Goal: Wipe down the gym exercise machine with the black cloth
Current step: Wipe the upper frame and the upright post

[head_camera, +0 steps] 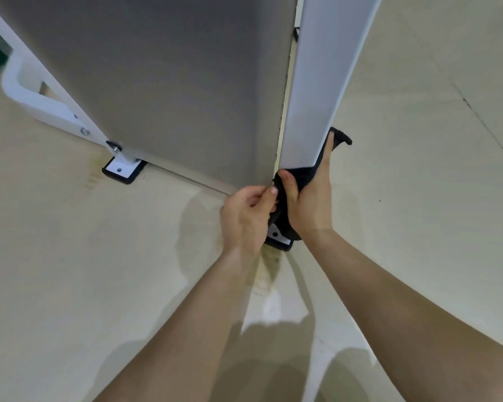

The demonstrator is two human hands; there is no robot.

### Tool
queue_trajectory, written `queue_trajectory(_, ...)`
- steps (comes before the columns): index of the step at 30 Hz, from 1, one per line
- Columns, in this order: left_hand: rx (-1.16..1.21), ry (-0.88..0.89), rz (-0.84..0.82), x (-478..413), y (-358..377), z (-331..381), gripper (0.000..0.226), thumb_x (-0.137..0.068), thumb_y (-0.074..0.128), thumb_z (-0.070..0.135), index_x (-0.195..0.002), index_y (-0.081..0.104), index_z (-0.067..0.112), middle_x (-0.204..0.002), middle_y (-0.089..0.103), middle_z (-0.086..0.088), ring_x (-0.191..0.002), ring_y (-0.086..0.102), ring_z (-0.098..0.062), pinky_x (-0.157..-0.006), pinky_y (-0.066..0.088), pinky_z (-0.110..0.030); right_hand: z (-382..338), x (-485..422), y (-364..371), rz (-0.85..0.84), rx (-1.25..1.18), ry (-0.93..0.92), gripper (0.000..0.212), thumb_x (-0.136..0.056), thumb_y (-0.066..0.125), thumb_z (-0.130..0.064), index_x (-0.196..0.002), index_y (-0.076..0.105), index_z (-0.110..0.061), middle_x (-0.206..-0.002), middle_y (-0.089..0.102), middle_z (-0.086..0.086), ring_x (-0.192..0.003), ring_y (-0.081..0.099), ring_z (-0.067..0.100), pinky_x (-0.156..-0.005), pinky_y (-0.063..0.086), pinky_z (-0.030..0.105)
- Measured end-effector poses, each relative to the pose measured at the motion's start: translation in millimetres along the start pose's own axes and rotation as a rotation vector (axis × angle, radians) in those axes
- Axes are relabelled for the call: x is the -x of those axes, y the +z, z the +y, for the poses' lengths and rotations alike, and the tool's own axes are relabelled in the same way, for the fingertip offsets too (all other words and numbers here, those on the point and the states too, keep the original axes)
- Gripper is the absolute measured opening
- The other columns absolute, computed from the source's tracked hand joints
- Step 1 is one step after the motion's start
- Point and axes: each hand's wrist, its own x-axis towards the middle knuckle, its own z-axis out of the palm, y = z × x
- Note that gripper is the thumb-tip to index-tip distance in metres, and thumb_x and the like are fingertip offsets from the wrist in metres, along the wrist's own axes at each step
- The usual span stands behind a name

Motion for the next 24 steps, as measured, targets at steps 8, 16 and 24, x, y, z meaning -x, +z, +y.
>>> queue_trajectory(8,0.117,-0.012,-0.016,-9.2,2.4,-0.3,0.019,-0.096,0.064,0.020,-0.093,0.076,0.006,-0.083,0.076,-0.011,-0.080,0.074,-0.027,-0.077,0.060,-0.037,-12.9,-17.8,0.4,0.133,-0.068,-0.165,0.091,-0.097,0.056,-0.039,-0.158,0.000,-0.002,-0.163,0.026,0.013,-0.145,0.035,0.024,-0.115,0.035,0.044)
queue_trajectory(16,0.037,-0.145,-0.014,-23.1,4.6,-49.6,0.005,-0.087,0.075,0.020,-0.085,0.077,0.024,-0.079,0.077,-0.001,-0.077,0.073,-0.017,-0.076,0.059,-0.030,71.5,12.2,25.4,0.040,0.048,0.050,0.095,-0.089,0.059,-0.036,-0.160,-0.003,-0.022,-0.154,0.040,-0.005,-0.123,0.048,-0.004,-0.107,0.039,0.026)
queue_trajectory(24,-0.034,-0.164,0.066,-35.6,12.5,-71.4,0.003,-0.084,0.077,0.020,-0.087,0.078,0.019,-0.078,0.076,0.001,-0.076,0.074,-0.013,-0.073,0.060,-0.030,115.2,29.4,33.8,-0.070,0.095,0.141,0.084,-0.095,0.055,-0.037,-0.159,0.002,-0.026,-0.143,0.049,-0.001,-0.121,0.055,0.017,-0.092,0.049,0.033)
